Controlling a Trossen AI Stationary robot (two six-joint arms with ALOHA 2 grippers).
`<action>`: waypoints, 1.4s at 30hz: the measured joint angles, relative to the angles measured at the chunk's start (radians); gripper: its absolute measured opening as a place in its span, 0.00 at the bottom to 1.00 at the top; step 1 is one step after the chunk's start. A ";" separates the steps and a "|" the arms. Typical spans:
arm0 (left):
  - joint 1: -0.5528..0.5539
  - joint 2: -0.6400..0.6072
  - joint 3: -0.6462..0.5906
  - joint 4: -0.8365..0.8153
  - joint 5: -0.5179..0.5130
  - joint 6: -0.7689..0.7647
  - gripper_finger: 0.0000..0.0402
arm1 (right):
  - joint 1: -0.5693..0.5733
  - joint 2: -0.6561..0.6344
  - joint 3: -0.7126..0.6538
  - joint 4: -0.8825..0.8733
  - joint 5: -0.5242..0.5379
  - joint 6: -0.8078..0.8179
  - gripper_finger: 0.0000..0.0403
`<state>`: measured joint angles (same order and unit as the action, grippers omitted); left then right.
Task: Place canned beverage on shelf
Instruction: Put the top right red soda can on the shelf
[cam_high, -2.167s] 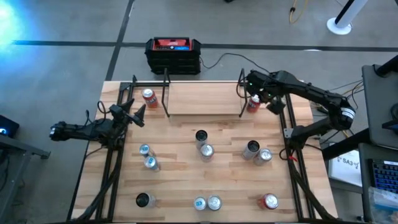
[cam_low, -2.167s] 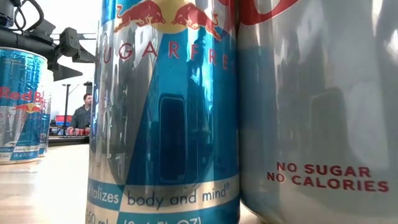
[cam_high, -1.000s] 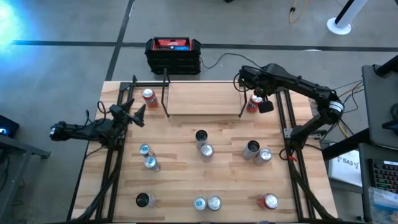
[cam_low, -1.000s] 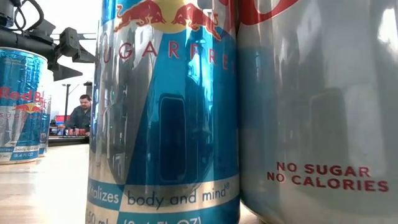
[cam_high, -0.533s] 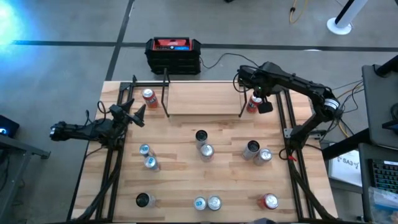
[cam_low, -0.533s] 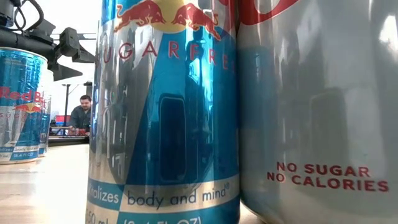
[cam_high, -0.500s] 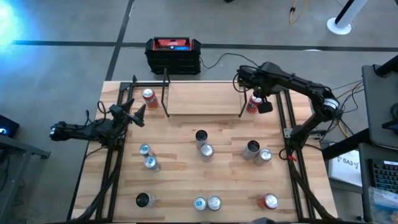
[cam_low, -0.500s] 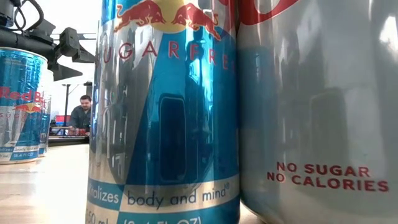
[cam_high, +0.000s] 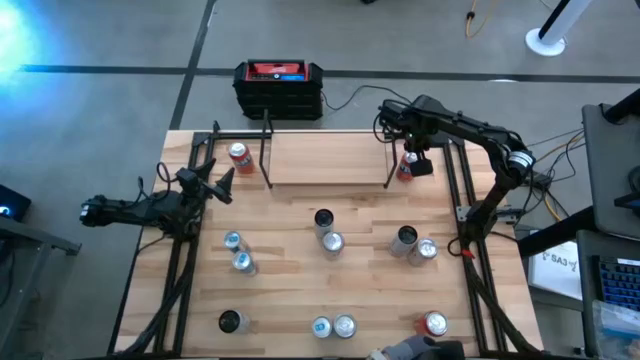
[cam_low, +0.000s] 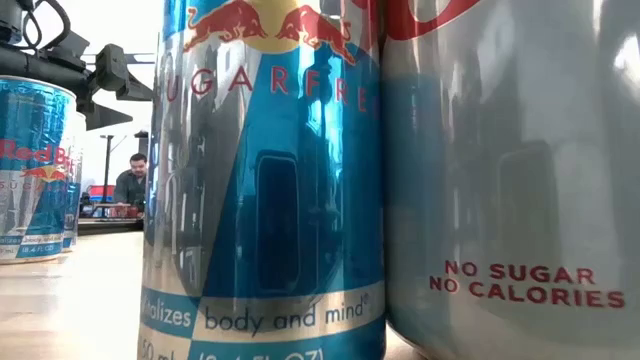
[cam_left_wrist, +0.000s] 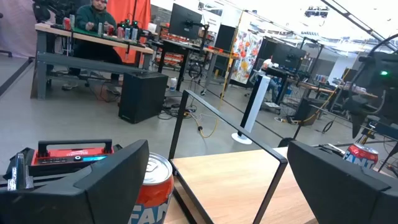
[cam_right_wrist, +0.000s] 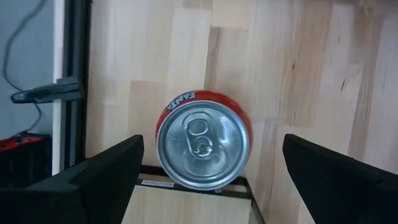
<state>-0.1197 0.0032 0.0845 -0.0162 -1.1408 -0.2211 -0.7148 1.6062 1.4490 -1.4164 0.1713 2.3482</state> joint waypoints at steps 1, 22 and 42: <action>0.000 0.000 0.000 0.000 0.000 0.000 0.92 | -0.013 0.001 0.000 0.006 -0.016 -0.012 0.92; 0.000 0.000 0.000 0.000 0.000 0.000 0.92 | -0.127 0.000 -0.127 0.190 -0.224 -0.191 0.92; 0.000 0.000 0.000 0.000 0.000 0.000 0.92 | -0.125 -0.029 -0.134 0.197 -0.191 -0.235 0.69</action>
<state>-0.1200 0.0032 0.0845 -0.0158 -1.1408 -0.2211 -0.8402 1.5771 1.3151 -1.2190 -0.0201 2.1128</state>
